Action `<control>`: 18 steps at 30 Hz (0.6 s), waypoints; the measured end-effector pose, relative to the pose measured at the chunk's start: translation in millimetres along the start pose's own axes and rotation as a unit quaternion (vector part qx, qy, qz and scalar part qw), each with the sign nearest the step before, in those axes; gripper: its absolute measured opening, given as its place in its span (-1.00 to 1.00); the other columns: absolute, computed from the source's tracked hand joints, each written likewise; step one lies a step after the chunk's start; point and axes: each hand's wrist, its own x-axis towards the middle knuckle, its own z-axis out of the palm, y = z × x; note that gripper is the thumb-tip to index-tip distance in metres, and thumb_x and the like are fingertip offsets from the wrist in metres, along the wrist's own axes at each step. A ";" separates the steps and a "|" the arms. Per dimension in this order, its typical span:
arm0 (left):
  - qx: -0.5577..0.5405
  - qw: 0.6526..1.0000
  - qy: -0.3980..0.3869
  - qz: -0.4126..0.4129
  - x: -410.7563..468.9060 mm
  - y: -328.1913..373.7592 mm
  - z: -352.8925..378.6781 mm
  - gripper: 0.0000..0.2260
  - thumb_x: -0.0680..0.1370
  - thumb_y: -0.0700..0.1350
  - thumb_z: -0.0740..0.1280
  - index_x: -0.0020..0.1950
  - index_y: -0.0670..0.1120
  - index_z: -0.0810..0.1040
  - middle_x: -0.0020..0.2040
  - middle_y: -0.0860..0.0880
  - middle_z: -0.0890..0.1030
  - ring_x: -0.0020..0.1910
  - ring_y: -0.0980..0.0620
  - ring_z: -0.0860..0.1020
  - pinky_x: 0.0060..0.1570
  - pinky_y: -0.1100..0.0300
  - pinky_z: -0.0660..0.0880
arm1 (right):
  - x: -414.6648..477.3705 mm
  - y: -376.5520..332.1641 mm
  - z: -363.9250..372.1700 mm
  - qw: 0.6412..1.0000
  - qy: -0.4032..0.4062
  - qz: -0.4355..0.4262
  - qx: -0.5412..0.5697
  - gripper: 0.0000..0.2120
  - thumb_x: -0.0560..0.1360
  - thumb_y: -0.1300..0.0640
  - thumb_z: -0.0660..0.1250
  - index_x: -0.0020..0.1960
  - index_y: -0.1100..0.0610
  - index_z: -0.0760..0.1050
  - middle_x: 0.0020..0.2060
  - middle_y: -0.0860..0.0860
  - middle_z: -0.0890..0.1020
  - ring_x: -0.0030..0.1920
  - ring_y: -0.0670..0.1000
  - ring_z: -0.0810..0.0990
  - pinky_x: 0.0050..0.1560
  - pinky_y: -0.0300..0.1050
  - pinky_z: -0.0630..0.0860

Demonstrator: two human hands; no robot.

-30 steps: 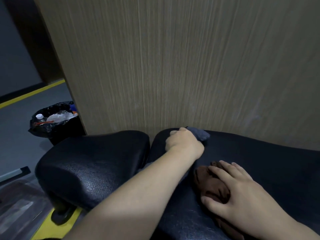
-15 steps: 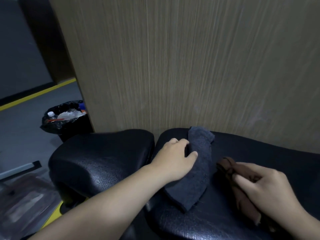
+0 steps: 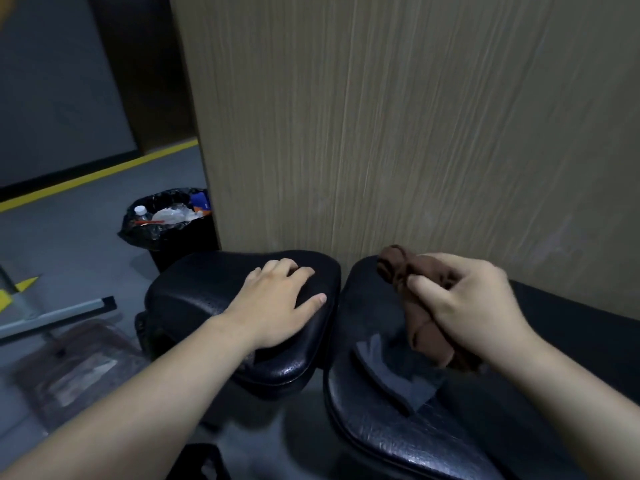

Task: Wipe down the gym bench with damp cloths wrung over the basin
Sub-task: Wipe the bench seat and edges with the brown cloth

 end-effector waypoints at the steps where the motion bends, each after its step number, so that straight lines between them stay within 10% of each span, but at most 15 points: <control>1: 0.001 1.000 0.002 -0.003 -2.4 -6.0 -1.3 -0.41 0.57 0.34 0.05 0.51 0.06 0.31 0.40 0.01 0.39 0.42 -0.03 0.29 0.40 -0.08 0.26 | 4.3 -6.3 8.4 1.000 -0.009 -0.016 -0.013 -0.86 0.42 0.15 0.43 -0.13 -0.07 0.69 -0.30 -0.26 0.68 -0.21 -0.28 0.63 -0.22 -0.36 0.51; 13: 0.015 0.996 -0.017 -0.083 -26.8 -93.0 -8.8 -0.29 0.48 0.45 -0.10 0.54 0.13 0.22 0.51 -0.01 0.26 0.51 -0.04 0.15 0.49 -0.22 0.06 | 48.4 -47.7 132.5 0.968 -0.201 -0.066 -0.135 -0.68 0.32 -0.18 0.25 -0.14 0.00 0.63 -0.29 -0.07 0.68 -0.18 -0.05 0.64 -0.12 -0.06 0.56; 15: 0.011 0.995 -0.026 -0.092 -30.4 -105.2 -8.0 -0.37 0.55 0.40 -0.01 0.55 0.15 0.19 0.53 0.00 0.22 0.53 -0.03 0.11 0.50 -0.25 0.01 | 46.6 -40.9 157.0 0.945 -0.263 -0.059 -0.187 -0.51 0.34 -0.31 0.15 0.04 -0.03 0.59 0.00 0.00 0.68 0.11 0.09 0.60 0.11 0.02 0.52; 18: 0.004 0.995 -0.035 -0.089 -34.9 -115.1 -7.1 -0.37 0.55 0.40 0.02 0.56 0.18 0.15 0.57 0.00 0.17 0.56 -0.02 0.05 0.51 -0.25 -0.07 | 34.8 -38.2 177.2 0.911 -0.308 -0.008 -0.275 -0.29 0.49 -0.34 0.12 0.53 0.01 0.18 0.57 0.12 0.14 0.57 0.21 0.01 0.51 0.24 0.07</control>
